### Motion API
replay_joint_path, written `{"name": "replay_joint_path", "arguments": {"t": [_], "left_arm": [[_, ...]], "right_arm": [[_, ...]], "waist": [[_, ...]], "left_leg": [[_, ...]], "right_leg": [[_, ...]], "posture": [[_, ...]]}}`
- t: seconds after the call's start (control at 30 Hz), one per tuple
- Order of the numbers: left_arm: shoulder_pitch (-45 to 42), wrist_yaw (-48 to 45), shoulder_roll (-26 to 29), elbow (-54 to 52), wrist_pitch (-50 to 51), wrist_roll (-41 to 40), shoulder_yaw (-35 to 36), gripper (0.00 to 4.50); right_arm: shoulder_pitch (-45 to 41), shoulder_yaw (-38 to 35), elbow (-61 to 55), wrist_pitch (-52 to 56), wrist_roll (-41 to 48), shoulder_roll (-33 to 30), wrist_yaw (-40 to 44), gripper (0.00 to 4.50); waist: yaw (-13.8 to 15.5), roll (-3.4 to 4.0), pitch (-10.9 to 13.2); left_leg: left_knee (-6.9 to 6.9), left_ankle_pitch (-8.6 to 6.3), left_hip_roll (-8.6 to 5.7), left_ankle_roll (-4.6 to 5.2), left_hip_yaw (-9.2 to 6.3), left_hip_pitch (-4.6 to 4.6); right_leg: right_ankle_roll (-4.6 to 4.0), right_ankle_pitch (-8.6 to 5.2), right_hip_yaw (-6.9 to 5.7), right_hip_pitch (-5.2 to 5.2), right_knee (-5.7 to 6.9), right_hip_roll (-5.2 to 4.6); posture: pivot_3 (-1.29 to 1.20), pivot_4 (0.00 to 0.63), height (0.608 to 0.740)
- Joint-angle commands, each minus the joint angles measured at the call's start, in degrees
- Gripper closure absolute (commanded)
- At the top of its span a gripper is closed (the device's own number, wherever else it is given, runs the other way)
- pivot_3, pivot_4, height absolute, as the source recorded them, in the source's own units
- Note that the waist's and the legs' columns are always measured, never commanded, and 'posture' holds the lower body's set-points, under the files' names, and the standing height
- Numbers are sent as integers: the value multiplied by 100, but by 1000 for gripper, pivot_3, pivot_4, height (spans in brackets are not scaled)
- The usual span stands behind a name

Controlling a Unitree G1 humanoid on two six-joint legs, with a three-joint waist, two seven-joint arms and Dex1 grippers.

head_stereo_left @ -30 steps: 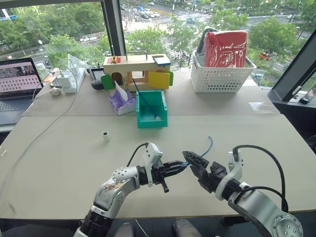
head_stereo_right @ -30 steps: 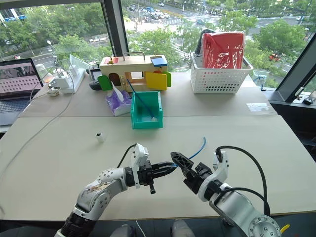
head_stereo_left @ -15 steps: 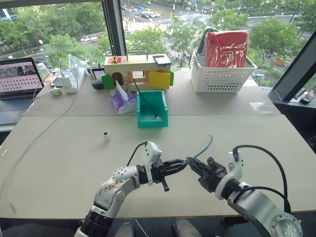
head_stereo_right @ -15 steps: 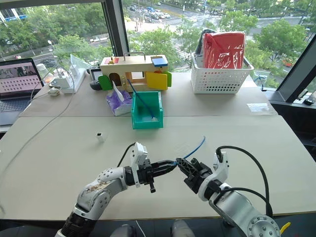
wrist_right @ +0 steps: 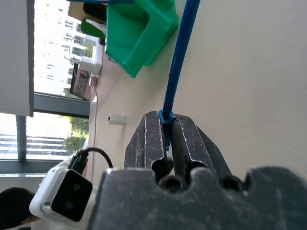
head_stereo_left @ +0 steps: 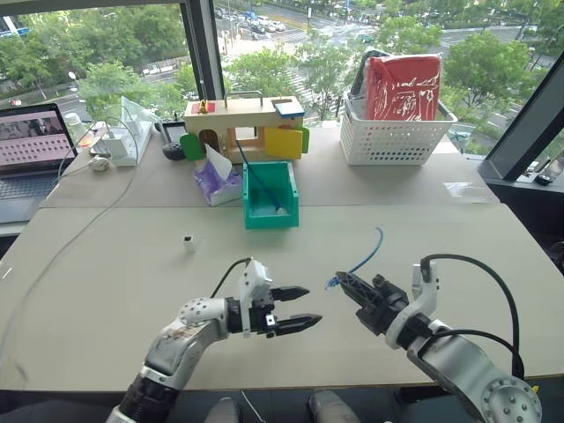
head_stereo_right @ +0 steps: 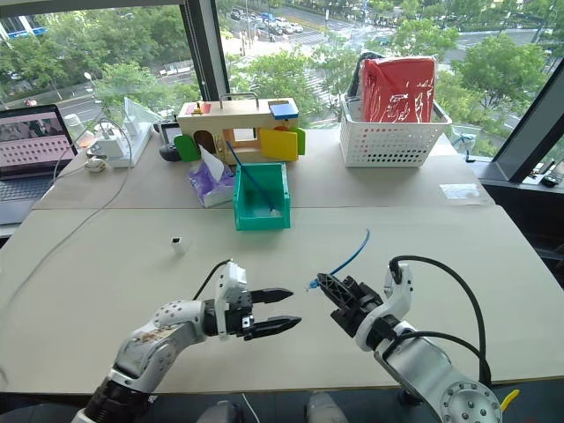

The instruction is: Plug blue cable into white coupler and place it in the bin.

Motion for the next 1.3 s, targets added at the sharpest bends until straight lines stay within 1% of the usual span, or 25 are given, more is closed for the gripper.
{"name": "replay_joint_path", "arguments": {"t": [0.03,0.07,0.17,0.23,0.3,0.33,0.47,0.57,0.67,0.73,0.87,1.0,1.3], "left_arm": [[36,-419,559,402,-451,-6,688,93],[29,-469,694,558,-562,12,834,93],[-76,-436,861,898,-805,73,1119,93],[-20,-250,977,1133,-1041,102,1578,93],[118,-189,1039,1176,-1063,52,1828,93],[275,-150,1078,1144,-1033,16,1963,93],[662,441,940,1084,-1069,48,2471,93],[735,937,731,1050,-1177,296,2477,93],[696,1546,562,1219,-1249,670,2443,93],[569,2026,347,1309,-1243,796,2490,93],[108,2769,-89,1563,-1157,1137,2268,93],[-244,2976,-337,1778,-1092,1276,2103,93],[-889,3284,-523,2497,-1412,1740,1877,93]], "right_arm": [[-350,-272,42,-140,-387,-84,254,4500],[-485,-276,95,-108,-525,-138,295,4500],[-937,-231,258,84,-818,-351,432,4500],[-1563,63,429,632,-1317,-886,898,4500],[-1927,297,591,1033,-1884,-1349,1374,4500],[-2114,337,734,1084,-2081,-1429,1555,4500],[-2935,163,1315,1035,-2146,-1055,1745,4500],[-3443,102,1883,1083,-2610,-949,2065,4500],[-3745,-31,2280,1084,-2914,-815,2239,4500],[-3765,-129,2290,1148,-2963,-729,2270,4500],[-3671,-398,2207,1257,-2867,-565,2129,4500],[-3614,-627,2191,1296,-2838,-338,1920,4500],[-3516,-955,2039,1365,-2777,5,1616,4500]], "waist": [[1,0,0],[0,-1,1],[13,0,1],[53,1,2],[45,1,3],[46,0,2],[35,-1,3],[122,-2,3],[184,-4,2],[196,-4,2],[200,-3,1],[249,2,-1],[291,9,-5]], "left_leg": [[0,0,1,0,0,0],[0,0,2,0,0,0],[0,0,2,0,3,0],[0,0,0,0,7,-5],[-1,0,4,0,14,-7],[-2,0,9,0,13,-6],[-21,-4,13,8,14,-4],[-21,-4,11,7,14,-8],[-16,-4,9,7,14,-8],[-16,-4,9,7,15,-7],[-16,-4,9,7,14,-5],[-14,-2,5,8,13,0],[-12,0,-2,10,12,0]], "right_leg": [[0,0,0,-1,0,0],[-1,-1,-1,-1,1,0],[-2,-1,-1,-1,-1,-1],[-1,-1,0,-4,-5,-4],[0,1,6,-9,-9,-3],[-1,1,3,-8,-9,-1],[-16,4,2,-9,-20,1],[-37,19,-1,-7,-23,-1],[-33,23,-3,-1,-31,-4],[-36,25,-3,0,-31,-4],[-37,27,-3,0,-26,-3],[-31,33,-3,7,-23,-4],[-28,35,-2,12,-24,-7]], "posture": [[0,150,740],[0,150,740],[0,150,740],[0,150,740],[0,150,740],[0,150,740],[0,150,740],[0,150,740],[0,150,740],[0,150,740],[0,150,740],[0,150,740],[0,150,740]]}}
